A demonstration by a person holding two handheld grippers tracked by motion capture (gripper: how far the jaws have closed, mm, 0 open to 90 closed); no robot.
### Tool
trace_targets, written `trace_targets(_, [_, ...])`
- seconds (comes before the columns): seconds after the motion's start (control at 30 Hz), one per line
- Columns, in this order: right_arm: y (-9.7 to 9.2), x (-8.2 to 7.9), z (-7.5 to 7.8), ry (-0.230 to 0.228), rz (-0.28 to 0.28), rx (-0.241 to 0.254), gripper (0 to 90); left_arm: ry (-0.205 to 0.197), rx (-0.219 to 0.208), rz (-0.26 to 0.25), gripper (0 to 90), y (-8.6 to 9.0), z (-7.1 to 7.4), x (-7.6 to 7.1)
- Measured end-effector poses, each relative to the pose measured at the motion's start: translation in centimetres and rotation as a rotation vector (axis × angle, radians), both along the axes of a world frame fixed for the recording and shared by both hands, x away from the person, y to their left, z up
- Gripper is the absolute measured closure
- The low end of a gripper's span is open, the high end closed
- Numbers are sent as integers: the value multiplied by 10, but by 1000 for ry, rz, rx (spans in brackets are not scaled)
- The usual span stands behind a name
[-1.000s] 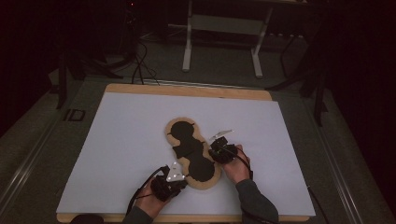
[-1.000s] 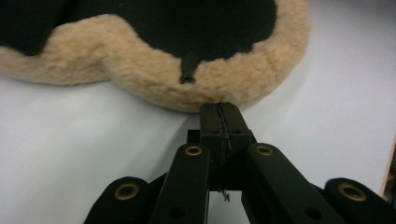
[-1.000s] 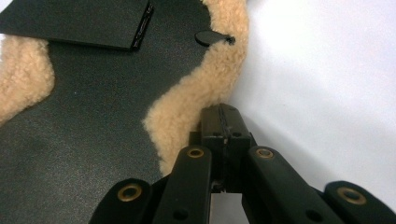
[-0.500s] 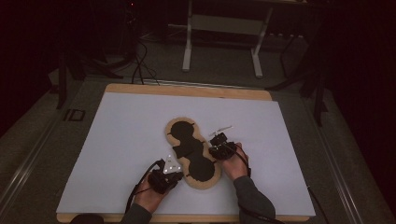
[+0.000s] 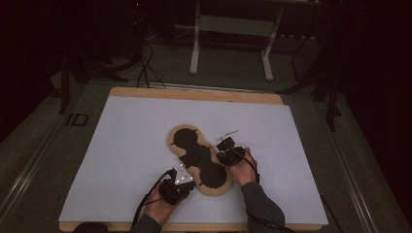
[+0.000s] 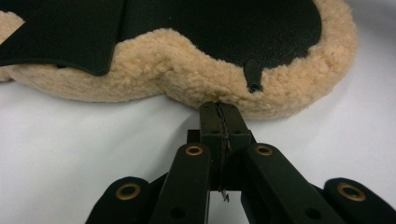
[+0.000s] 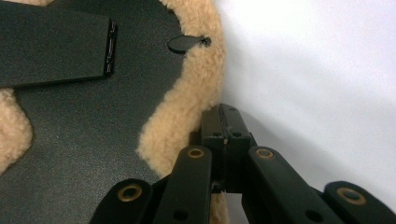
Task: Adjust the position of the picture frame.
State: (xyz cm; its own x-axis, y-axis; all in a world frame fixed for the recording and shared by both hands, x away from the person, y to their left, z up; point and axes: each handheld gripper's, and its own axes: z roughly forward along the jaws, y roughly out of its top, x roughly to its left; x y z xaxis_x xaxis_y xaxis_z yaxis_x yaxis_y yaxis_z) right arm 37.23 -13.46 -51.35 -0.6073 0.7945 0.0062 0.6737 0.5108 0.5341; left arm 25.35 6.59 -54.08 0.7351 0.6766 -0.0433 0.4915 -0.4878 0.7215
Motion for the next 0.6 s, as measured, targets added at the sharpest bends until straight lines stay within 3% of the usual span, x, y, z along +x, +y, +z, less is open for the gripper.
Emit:
trace_targets(0.2, [0, 1, 0, -8, 14, -8, 900, -7, -2, -9, 900, -4, -1, -3])
trace_targets(0.43, [5, 1, 4, -8, 32, 7, 900, -10, -15, -61, 900, -18, -2, -11])
trace_targets(0.6, [9, 0, 4, -19, 36, 6, 900, -6, -33, -51, 900, -21, -3, -14])
